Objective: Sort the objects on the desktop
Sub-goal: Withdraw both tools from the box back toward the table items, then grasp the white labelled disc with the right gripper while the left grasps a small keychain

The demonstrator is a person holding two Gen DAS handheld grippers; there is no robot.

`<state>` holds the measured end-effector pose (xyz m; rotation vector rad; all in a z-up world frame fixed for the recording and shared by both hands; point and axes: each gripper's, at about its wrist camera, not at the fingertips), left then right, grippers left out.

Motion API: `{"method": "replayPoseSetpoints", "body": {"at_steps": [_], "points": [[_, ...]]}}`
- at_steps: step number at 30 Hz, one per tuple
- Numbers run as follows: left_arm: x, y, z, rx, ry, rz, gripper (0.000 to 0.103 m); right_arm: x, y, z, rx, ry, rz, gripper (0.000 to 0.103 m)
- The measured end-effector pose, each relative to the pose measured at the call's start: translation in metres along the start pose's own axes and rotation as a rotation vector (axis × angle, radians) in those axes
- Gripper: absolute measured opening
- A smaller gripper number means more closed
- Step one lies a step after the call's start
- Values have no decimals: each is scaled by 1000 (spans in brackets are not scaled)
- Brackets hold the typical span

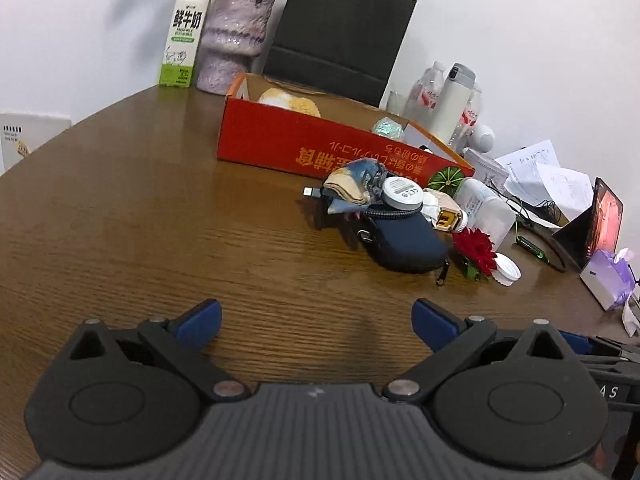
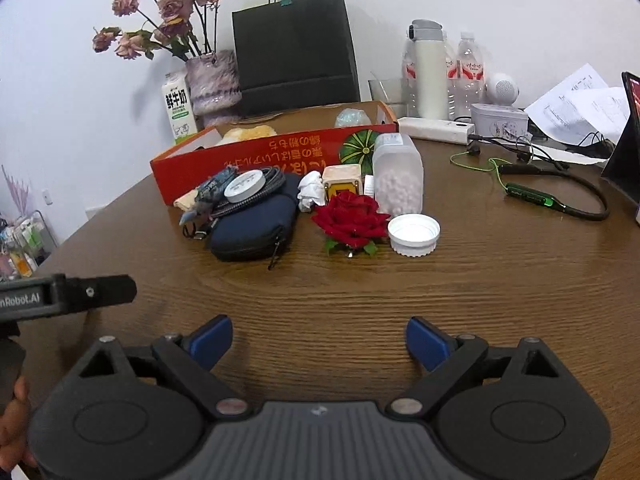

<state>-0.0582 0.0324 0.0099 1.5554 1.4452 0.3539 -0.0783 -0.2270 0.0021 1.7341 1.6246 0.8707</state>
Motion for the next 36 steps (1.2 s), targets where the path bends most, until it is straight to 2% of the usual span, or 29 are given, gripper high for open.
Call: {"method": "replayPoseSetpoints", "body": {"at_steps": [4, 9, 12, 15, 17, 22, 27, 29, 32, 34, 36], "points": [[-7, 0, 2, 2, 23, 11, 103, -1, 1, 1, 2, -6, 20, 93], [-18, 9, 9, -2, 7, 89, 103, 1, 4, -4, -56, 22, -19, 86], [-23, 27, 18, -28, -4, 144, 103, 9, 17, -7, -107, 12, -98, 78], [-24, 50, 32, -54, 2, 159, 103, 16, 38, -4, -169, -1, -163, 76], [-24, 66, 42, -69, 2, 159, 103, 20, 53, 5, -192, -1, -198, 70], [-20, 92, 66, -65, -29, 142, 103, 32, 82, 35, -208, 22, -261, 63], [-19, 109, 91, -23, -122, 110, 103, 51, 96, 64, -211, 47, -370, 59], [-24, 113, 106, 16, -170, 117, 103, 54, 98, 74, -199, 61, -372, 59], [-23, 111, 115, 24, -126, 146, 98, 58, 100, 84, -168, 99, -339, 54], [-8, 110, 115, 29, -152, 86, 97, 62, 100, 86, -160, 133, -337, 54], [14, 111, 112, 27, -194, -23, 90, 67, 98, 88, -163, 147, -346, 54]]}}
Point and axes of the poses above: each gripper's, at about its wrist camera, not at the fingertips, and z roughly the way its jaws point, x to its left, y to its top, and after that the axes turned 10 degrees about -y, right-handed
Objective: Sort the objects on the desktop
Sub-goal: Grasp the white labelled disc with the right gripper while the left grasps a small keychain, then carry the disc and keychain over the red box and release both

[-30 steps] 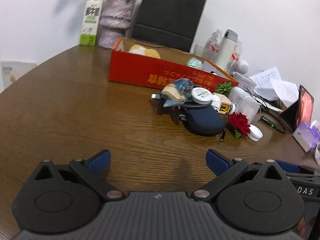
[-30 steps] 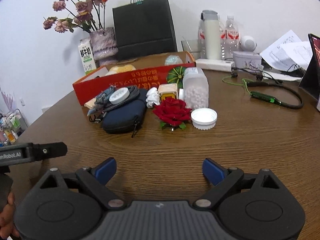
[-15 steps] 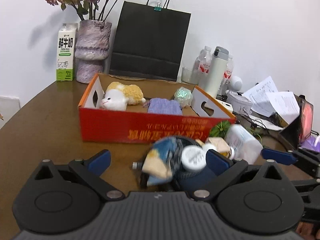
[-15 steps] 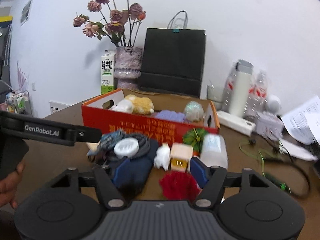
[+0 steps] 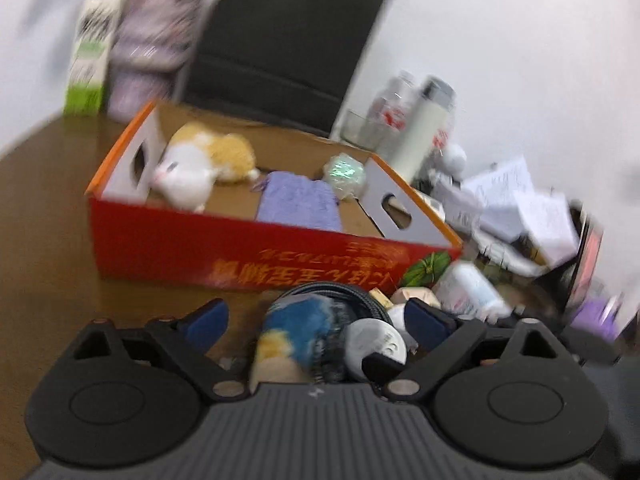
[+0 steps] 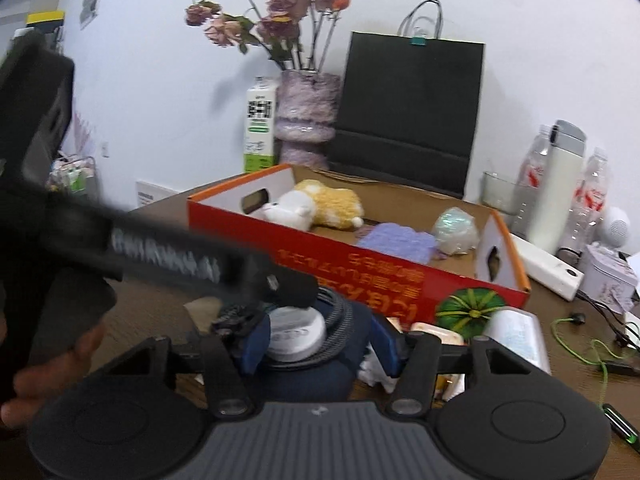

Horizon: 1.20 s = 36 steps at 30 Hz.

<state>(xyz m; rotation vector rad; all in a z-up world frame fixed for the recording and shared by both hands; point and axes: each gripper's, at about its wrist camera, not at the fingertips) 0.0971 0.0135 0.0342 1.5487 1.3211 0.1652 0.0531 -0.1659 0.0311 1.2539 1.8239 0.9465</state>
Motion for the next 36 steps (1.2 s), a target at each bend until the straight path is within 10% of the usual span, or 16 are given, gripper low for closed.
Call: {"method": "replayPoseSetpoints", "body": {"at_steps": [3, 4, 8, 16, 21, 36], "points": [[16, 0, 2, 27, -4, -55, 59, 9, 1, 6, 1, 25, -3, 51], [17, -2, 7, 59, -2, -47, 34, 12, 1, 9, 3, 37, 2, 43], [13, -4, 3, 46, 6, -32, 10, 16, 1, 10, -5, 49, 24, 38], [-23, -22, -92, -179, 81, -11, 9, -4, 4, -55, -111, 9, 177, 38], [-45, -68, -123, -166, 246, 44, 9, -2, -25, -93, -50, 16, 203, 38], [-76, -119, -156, -114, 232, 82, 9, 13, -78, -161, 10, -84, 192, 38]]}}
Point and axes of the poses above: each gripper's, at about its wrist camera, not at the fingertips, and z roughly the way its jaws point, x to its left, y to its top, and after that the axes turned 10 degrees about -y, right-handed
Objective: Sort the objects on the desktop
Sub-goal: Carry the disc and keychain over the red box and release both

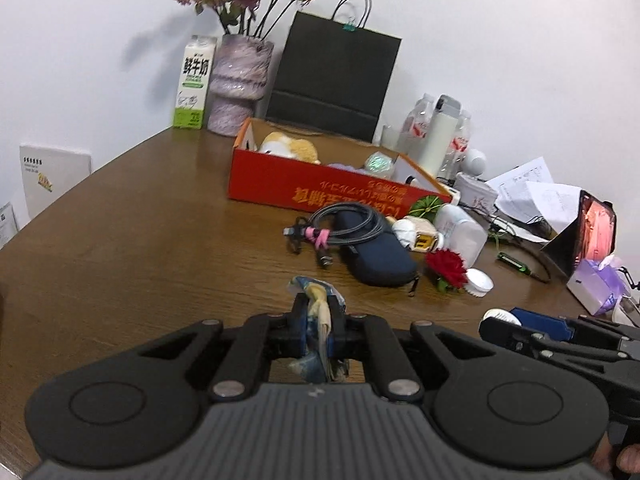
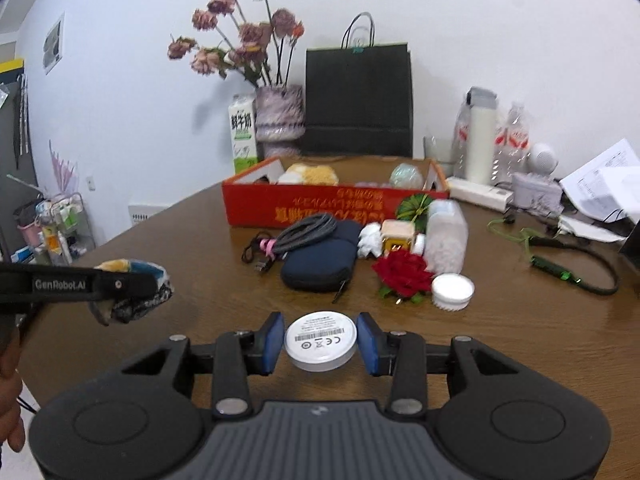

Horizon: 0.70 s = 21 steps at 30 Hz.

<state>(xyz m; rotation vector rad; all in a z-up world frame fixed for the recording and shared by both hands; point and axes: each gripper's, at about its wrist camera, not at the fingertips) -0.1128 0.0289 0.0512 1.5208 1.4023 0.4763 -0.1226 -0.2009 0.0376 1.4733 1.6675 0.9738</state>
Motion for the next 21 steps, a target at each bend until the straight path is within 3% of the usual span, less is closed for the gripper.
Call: {"method": "replayPoseSetpoints", "body": {"at_steps": [5, 10, 15, 21], "points": [[-5, 8, -1, -30, -13, -2, 9, -11, 10, -4, -44, -3, 30, 38], [-5, 45, 13, -72, -72, -20, 9, -27, 32, 6, -74, 22, 88, 38], [-2, 110, 47, -154, -115, -2, 9, -43, 87, 25, -171, 28, 108, 39], [11, 191, 115, -145, -119, 11, 9, -60, 173, 86, -223, 33, 111, 39]]}}
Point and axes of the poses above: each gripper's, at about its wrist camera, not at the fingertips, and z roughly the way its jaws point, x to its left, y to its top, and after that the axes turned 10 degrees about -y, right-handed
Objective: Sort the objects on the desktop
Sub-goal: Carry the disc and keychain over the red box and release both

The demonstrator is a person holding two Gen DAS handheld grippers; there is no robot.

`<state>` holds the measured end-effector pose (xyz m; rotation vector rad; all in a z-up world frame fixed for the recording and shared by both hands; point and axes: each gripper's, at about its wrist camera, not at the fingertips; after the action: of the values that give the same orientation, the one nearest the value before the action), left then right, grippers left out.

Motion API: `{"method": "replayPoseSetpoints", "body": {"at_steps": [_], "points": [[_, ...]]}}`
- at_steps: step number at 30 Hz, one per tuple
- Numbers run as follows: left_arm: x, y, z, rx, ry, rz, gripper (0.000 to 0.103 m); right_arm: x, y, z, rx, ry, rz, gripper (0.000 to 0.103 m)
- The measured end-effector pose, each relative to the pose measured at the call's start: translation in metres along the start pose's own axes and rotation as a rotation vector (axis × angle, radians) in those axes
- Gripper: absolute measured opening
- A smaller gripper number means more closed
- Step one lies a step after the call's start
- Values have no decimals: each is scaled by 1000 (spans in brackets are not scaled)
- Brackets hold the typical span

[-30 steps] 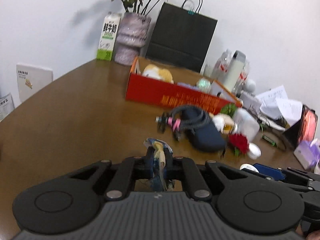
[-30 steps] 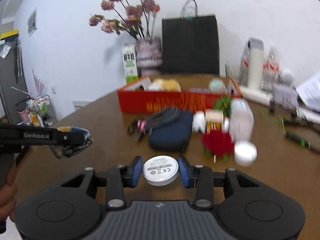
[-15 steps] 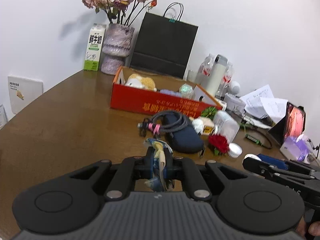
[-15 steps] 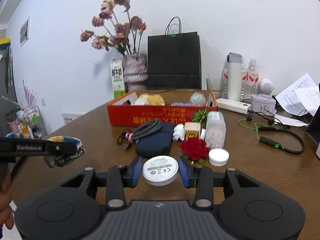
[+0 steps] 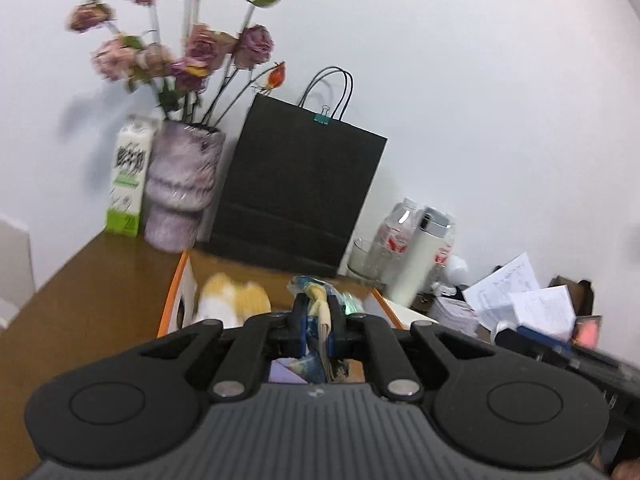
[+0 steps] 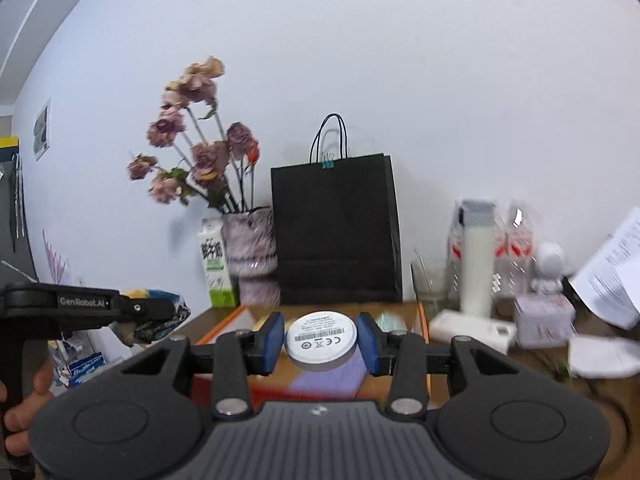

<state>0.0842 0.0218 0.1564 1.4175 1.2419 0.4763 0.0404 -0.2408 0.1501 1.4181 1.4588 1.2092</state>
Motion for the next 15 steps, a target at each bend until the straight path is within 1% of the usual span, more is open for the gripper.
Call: {"method": "replayPoseSetpoints", "body": {"at_steps": [1, 2, 3, 4, 5, 6, 7, 8, 9, 11, 12, 14, 15], "points": [[5, 10, 14, 7, 20, 0, 9, -3, 12, 20, 6, -1, 2, 39], [11, 21, 37, 37, 29, 2, 9, -6, 22, 42, 31, 4, -2, 39], [17, 28, 57, 77, 16, 14, 9, -9, 30, 68, 67, 6, 4, 39], [25, 32, 77, 104, 24, -8, 9, -12, 35, 91, 104, 6, 12, 39], [33, 34, 105, 149, 40, -33, 9, -14, 39, 122, 160, 3, 8, 39], [39, 35, 127, 199, 40, -44, 9, -15, 40, 147, 203, -12, 13, 39], [47, 32, 152, 245, 45, -80, 9, -15, 38, 174, 254, -29, 8, 39], [54, 30, 171, 281, 48, -95, 9, -13, 36, 206, 319, -43, -3, 39], [59, 26, 187, 300, 46, -109, 9, -12, 32, 225, 347, -54, -2, 39], [68, 19, 220, 363, 29, -116, 10, -2, 22, 270, 410, -73, -60, 39], [72, 15, 231, 381, 63, -120, 10, 1, 16, 291, 441, -89, -65, 39], [82, 7, 243, 385, 140, -123, 14, 3, 5, 323, 508, -94, -54, 39], [88, 4, 245, 391, 140, -137, 17, 2, -2, 335, 537, -101, -45, 39]]}}
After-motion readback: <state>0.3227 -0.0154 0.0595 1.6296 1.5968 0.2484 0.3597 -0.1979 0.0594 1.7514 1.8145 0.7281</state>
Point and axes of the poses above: each gripper's, at about its wrist camera, not at the fingertips, and z roughly the way its jaws point, x to its left, y to its top, and after that the axes turned 10 degrees about -y, right-handed
